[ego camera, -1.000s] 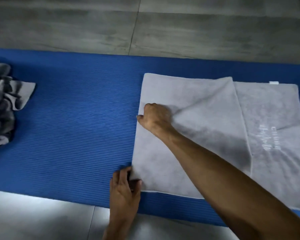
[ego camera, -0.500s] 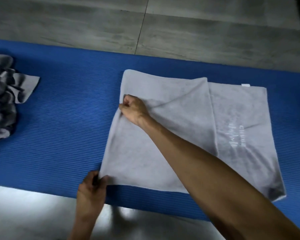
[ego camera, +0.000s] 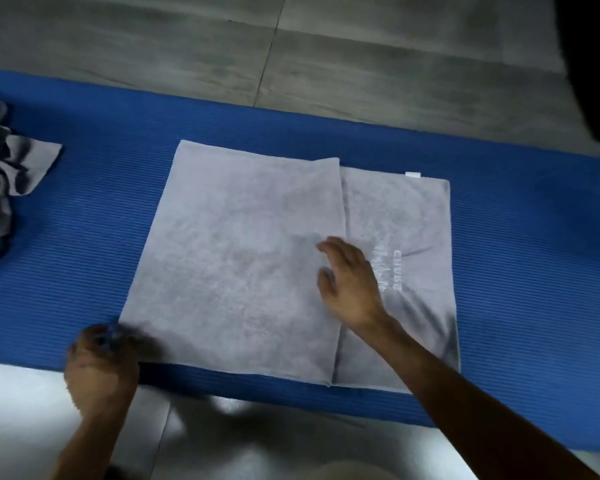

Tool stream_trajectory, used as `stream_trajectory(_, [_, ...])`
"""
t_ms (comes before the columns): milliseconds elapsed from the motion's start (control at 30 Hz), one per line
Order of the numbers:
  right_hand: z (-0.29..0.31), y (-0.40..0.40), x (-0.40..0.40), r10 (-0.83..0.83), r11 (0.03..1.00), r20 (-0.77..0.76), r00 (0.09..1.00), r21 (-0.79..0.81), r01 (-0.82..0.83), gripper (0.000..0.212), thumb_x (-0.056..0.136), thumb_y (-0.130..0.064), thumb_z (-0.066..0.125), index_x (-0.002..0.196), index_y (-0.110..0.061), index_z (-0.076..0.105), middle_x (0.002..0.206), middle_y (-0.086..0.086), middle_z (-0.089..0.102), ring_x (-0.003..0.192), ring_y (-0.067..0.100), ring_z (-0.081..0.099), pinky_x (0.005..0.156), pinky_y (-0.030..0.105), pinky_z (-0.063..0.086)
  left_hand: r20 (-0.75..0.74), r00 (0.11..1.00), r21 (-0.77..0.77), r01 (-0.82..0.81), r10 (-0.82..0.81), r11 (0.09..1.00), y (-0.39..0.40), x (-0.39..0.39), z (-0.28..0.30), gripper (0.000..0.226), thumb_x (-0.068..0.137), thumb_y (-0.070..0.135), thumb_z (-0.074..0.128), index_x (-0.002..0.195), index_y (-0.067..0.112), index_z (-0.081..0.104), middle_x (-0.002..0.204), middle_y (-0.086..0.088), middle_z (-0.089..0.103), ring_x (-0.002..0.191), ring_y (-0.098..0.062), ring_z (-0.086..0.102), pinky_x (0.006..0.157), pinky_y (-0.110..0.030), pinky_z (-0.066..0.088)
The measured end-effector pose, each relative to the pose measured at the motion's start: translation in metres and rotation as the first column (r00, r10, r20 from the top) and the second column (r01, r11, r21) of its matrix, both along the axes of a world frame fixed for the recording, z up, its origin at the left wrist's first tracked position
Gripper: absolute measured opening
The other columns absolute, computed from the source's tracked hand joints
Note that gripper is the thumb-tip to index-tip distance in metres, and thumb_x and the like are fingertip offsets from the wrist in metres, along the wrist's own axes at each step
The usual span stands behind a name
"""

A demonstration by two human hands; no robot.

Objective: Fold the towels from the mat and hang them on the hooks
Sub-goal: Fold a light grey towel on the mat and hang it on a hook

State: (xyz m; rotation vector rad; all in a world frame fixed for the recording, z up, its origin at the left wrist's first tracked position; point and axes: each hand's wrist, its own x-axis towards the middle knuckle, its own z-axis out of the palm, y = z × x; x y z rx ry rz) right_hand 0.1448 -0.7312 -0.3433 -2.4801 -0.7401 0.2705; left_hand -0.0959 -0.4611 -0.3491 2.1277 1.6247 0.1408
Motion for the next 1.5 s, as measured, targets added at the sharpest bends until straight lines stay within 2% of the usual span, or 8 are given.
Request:
stream_trajectory(100, [-0.021,-0.087,-0.034,0.025,0.981,0.024,0.999,-0.193,-0.020,0.053,0.097,-0.033,0.037,0.147,-0.017,0.039,0.155,0.008,0.035,0.143,0.025,0.032,0.114,0.046,0.033,-0.138,0.946,0.102,0.307,-0.292,0.946,-0.022,0.009,-0.009,0.040,0.081,0.035,0.062,0.116,0.018,0.054,0.115,-0.017,0.054,0.104,-0.038,0.049,0.088,-0.049,0.042])
stream_trajectory(300, [-0.029,-0.193,-0.111,0.090,0.904,0.028,0.996,-0.422,-0.070,0.054,0.102,-0.046,0.018,0.148,-0.024,0.037,0.160,-0.001,0.025,0.147,0.023,0.024,0.122,0.040,0.006,0.244,0.638,-0.057,0.761,-0.730,0.646,-0.142,0.064,0.013,0.016,0.087,0.036,0.048,0.100,0.033,0.059,0.096,0.008,0.062,0.083,-0.009,0.056,0.078,-0.028,0.051])
stream_trajectory(433, [-0.003,-0.166,-0.085,-0.013,0.928,0.056,0.998,-0.371,0.033,0.039,0.092,-0.040,0.036,0.117,-0.025,0.062,0.126,-0.004,0.058,0.118,0.021,0.056,0.111,0.050,0.034,0.098,0.433,-0.072,0.901,-0.896,0.428,-0.199,0.086,0.015,0.036,0.084,0.060,0.041,0.107,0.035,0.051,0.107,0.010,0.055,0.098,-0.008,0.051,0.083,-0.033,0.052])
stream_trajectory(533, [0.018,-0.110,-0.032,-0.047,0.972,0.011,0.999,-0.230,0.049,0.030,0.092,-0.031,0.044,0.116,-0.023,0.060,0.117,-0.002,0.062,0.106,0.022,0.060,0.093,0.042,0.047,-0.205,0.401,-0.145,0.890,-0.893,0.433,-0.221,0.092,0.010,0.068,0.079,0.070,0.046,0.130,0.025,0.043,0.135,-0.002,0.040,0.119,-0.023,0.044,0.094,-0.041,0.045])
stream_trajectory(633, [0.021,-0.041,0.033,-0.076,0.990,-0.057,0.995,-0.126,0.068,0.033,0.091,-0.025,0.047,0.122,-0.020,0.057,0.121,0.003,0.062,0.103,0.028,0.061,0.089,0.043,0.050,-0.260,0.385,-0.068,0.908,-0.886,0.414,-0.229,0.089,0.008,0.068,0.061,0.050,0.076,0.114,0.013,0.056,0.116,-0.013,0.057,0.093,-0.030,0.059,0.067,-0.042,0.054])
stream_trajectory(833, [0.034,0.048,0.120,-0.269,0.942,-0.579,0.770,0.010,0.336,0.053,0.088,-0.030,0.064,0.138,-0.018,0.049,0.143,0.005,0.049,0.127,0.024,0.050,0.104,0.032,0.043,-0.166,0.421,-0.034,0.901,-0.892,0.432,-0.234,0.070,0.007,0.047,0.056,0.031,0.077,0.098,0.015,0.066,0.094,-0.005,0.063,0.080,-0.023,0.062,0.067,-0.037,0.058])
stream_trajectory(1200, [0.042,0.035,0.140,-0.202,0.786,-0.751,0.629,0.259,0.562,0.045,0.088,0.003,0.054,0.129,-0.014,0.061,0.136,0.006,0.056,0.117,0.019,0.055,0.100,0.027,0.047,0.271,0.448,0.086,0.870,-0.852,0.485,-0.216,0.063,0.026,0.009,0.072,0.025,0.057,0.072,0.019,0.050,0.074,0.008,0.049,0.069,-0.010,0.047,0.058,-0.023,0.042])
stream_trajectory(1500, [0.064,-0.064,0.165,-0.275,0.739,-0.679,0.680,0.303,0.602,0.040,0.090,-0.004,0.057,0.127,-0.019,0.063,0.119,0.002,0.063,0.094,0.012,0.062,0.069,0.016,0.051,0.453,0.243,0.023,0.959,-0.858,0.283,-0.283,0.099,0.058,0.010,0.073,0.027,0.060,0.077,0.025,0.051,0.075,0.012,0.057,0.073,-0.005,0.051,0.061,-0.018,0.041])
